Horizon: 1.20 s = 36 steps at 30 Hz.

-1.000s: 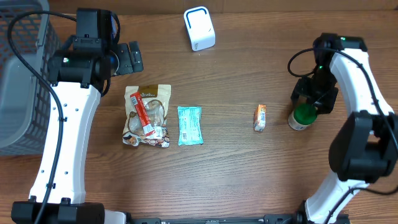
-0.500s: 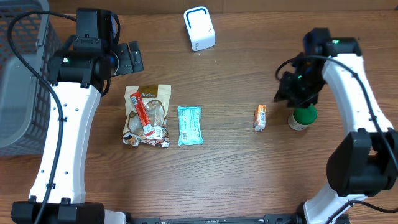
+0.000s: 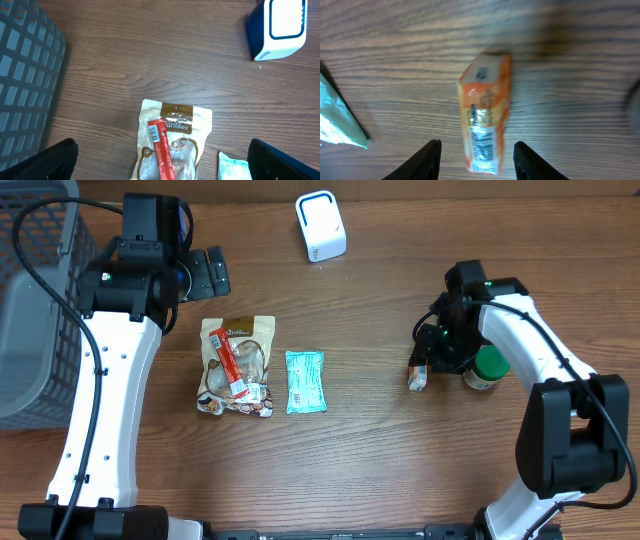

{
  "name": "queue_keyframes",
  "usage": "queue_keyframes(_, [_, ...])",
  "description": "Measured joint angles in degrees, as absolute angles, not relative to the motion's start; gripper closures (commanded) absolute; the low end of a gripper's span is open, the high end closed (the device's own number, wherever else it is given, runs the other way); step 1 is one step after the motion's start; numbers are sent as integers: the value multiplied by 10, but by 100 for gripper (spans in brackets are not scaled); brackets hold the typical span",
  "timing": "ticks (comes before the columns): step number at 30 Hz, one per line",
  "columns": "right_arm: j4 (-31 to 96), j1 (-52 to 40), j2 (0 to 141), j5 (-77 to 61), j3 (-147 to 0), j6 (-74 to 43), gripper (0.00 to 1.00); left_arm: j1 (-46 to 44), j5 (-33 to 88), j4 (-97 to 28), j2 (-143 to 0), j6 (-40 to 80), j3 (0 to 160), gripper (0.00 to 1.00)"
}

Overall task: Scan the item barcode
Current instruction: 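Move the right gripper to the orange pack and grasp it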

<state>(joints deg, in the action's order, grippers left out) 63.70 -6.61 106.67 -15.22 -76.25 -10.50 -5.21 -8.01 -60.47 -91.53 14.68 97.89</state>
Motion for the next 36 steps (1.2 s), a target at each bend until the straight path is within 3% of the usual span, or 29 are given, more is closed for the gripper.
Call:
queue_keyframes(9, [612,-103,1067,-280,-750,-54,50,-52,-80,-605,-915,147,979,0])
queue_keyframes(18, [577,-116,1067,-308,-747,-52,51,-52,-80,-605,-915,147,979,0])
queue_keyframes(22, [576,-109,1067,-284,-747,-70,51,-52,-80,-605,-915,147,979,0])
queue_keyframes(27, [585,-107,1067,-207,-747,-110,59,-52,-80,-605,-915,147,979,0])
queue_keyframes(36, [561,-107,1067,-134,-714,-154,59,-52,-80,-604,-915,147,979,0])
